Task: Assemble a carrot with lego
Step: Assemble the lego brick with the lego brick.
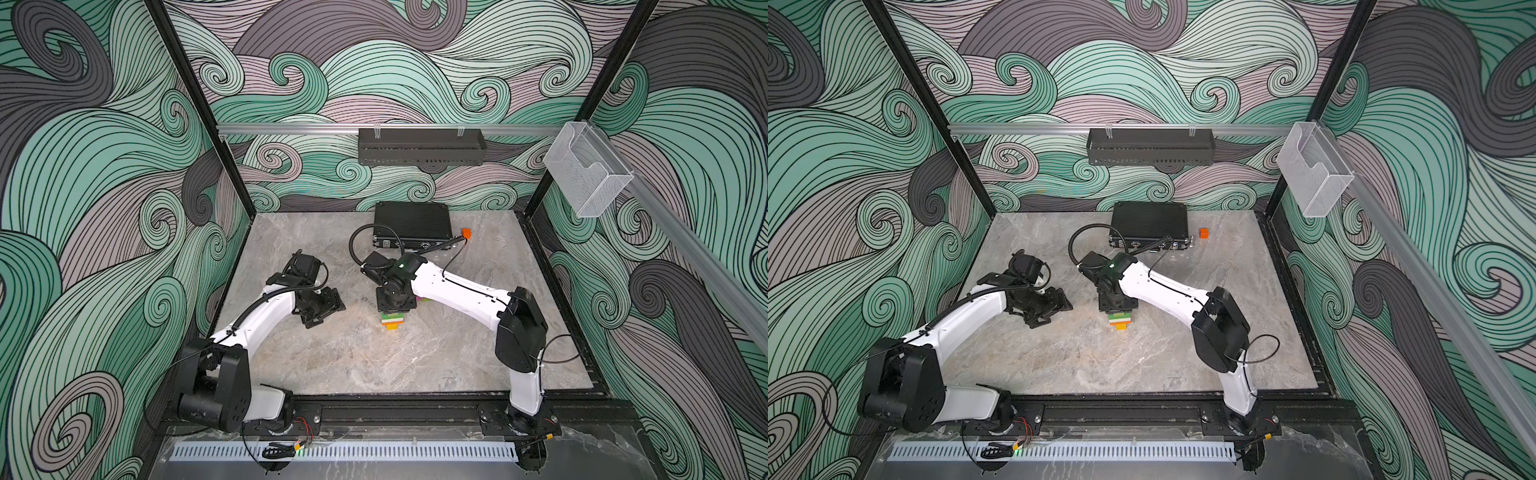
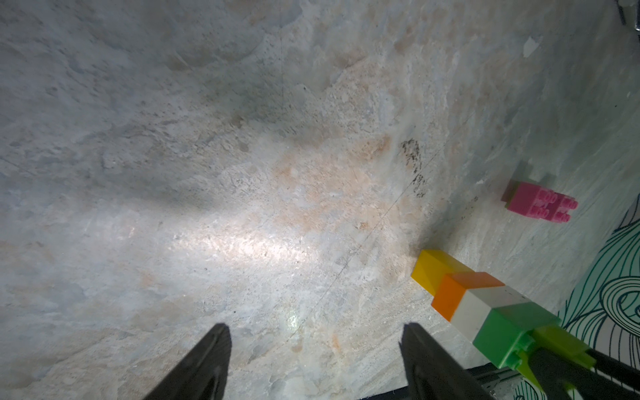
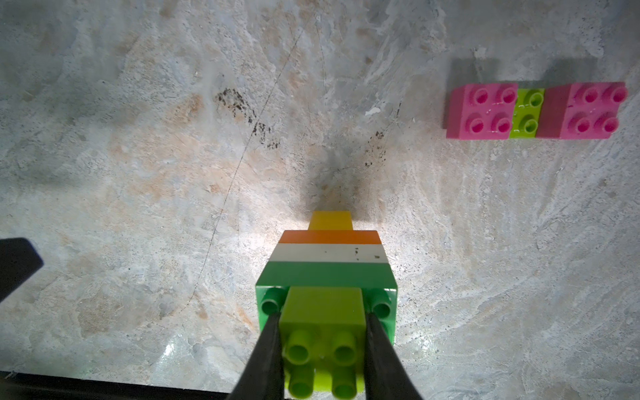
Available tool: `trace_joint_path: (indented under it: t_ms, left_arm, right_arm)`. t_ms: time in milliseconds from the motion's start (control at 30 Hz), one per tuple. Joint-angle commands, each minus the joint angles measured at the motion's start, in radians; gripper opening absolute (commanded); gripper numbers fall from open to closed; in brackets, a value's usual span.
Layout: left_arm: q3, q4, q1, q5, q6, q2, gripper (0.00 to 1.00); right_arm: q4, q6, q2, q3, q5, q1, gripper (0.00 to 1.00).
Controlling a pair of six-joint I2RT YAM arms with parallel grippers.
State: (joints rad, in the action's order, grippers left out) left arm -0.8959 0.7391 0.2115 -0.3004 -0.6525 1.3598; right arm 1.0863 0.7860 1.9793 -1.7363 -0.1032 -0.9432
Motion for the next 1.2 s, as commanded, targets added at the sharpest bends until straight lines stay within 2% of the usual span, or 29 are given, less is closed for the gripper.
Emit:
trace_joint_path:
  t_ms: [0, 333, 900, 1000, 1167]
  left_arm:
    - [-0.008, 0.006, -0.006, -0.004, 0.017, 0.003, 0.78]
    - [-0.01, 0.005, -0.006, -0.003, 0.016, 0.001, 0.78]
    - [-0.005, 0.004, -0.007, -0.002, 0.014, -0.005, 0.78]
    - [-0.006, 0.004, -0.007, -0.003, 0.017, -0.006, 0.78]
    - [-0.006, 0.005, -0.007, -0.002, 0.022, -0.002, 0.79]
  right_arm:
    - [0.045, 0.007, 0.061, 0.012, 0.042, -0.002, 0.31]
    - [0.046, -0.003, 0.033, -0.021, 0.02, 0.002, 0.42]
    - [0.056, -0.021, -0.038, -0.065, -0.002, 0.009, 0.54]
    - [0.063, -0.043, -0.072, -0.059, -0.029, 0.038, 0.56]
    - [0.061, -0.112, -0.144, -0.015, -0.056, 0.16, 0.57]
